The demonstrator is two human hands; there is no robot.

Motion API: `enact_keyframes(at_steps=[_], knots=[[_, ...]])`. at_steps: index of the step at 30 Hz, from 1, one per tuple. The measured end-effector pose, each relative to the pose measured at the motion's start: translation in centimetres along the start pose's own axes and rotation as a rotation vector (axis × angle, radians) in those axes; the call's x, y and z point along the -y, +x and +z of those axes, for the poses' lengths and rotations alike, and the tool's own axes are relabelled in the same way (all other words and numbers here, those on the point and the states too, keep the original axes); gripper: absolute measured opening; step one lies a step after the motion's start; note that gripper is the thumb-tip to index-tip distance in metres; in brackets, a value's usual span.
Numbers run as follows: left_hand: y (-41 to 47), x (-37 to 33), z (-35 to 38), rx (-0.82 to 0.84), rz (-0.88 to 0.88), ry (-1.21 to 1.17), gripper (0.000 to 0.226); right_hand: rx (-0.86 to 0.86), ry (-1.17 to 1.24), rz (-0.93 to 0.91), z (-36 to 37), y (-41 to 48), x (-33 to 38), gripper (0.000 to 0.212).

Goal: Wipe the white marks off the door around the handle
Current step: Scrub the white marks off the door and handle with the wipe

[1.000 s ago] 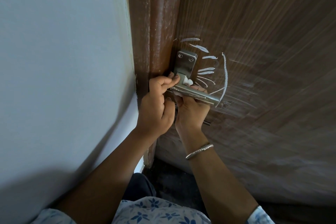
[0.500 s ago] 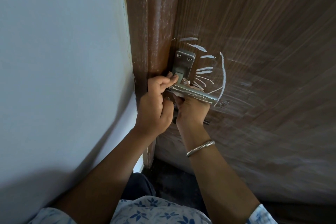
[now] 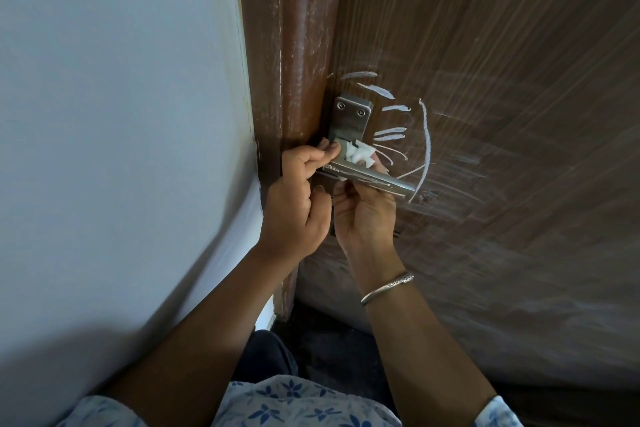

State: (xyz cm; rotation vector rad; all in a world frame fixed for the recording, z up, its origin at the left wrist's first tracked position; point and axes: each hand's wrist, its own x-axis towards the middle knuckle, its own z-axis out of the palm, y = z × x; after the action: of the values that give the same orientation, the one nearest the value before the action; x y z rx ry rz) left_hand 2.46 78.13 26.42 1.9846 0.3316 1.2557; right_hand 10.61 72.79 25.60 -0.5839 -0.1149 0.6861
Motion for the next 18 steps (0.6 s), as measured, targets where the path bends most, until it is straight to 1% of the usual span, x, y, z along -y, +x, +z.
enact_keyframes(at_steps=[5, 9, 13, 14, 16, 18], knots=[[0.0, -0.1, 0.2, -0.02, -0.013, -0.009, 0.027, 0.043, -0.165, 0.012, -0.5, -0.4, -0.1, 0.028], [0.0, -0.1, 0.2, -0.022, -0.004, 0.004, 0.025, 0.092, -0.177, 0.017, -0.7, -0.6, 0.5, 0.033], [0.0, -0.2, 0.1, -0.015, 0.0, 0.004, 0.025, 0.118, -0.279, -0.088, -0.3, -0.6, 0.4, 0.048], [0.0, -0.2, 0.0, -0.01, 0.004, 0.004, 0.027, 0.125, -0.289, -0.12, -0.1, -0.6, 0.2, 0.049], [0.0, -0.3, 0.0, 0.001, 0.015, 0.009, 0.027, 0.134, -0.253, -0.133, 0.0, -0.8, -0.1, 0.042], [0.0, -0.4, 0.0, -0.002, 0.018, 0.024, 0.026, 0.14, -0.233, -0.094, -0.1, -1.0, 0.1, 0.035]])
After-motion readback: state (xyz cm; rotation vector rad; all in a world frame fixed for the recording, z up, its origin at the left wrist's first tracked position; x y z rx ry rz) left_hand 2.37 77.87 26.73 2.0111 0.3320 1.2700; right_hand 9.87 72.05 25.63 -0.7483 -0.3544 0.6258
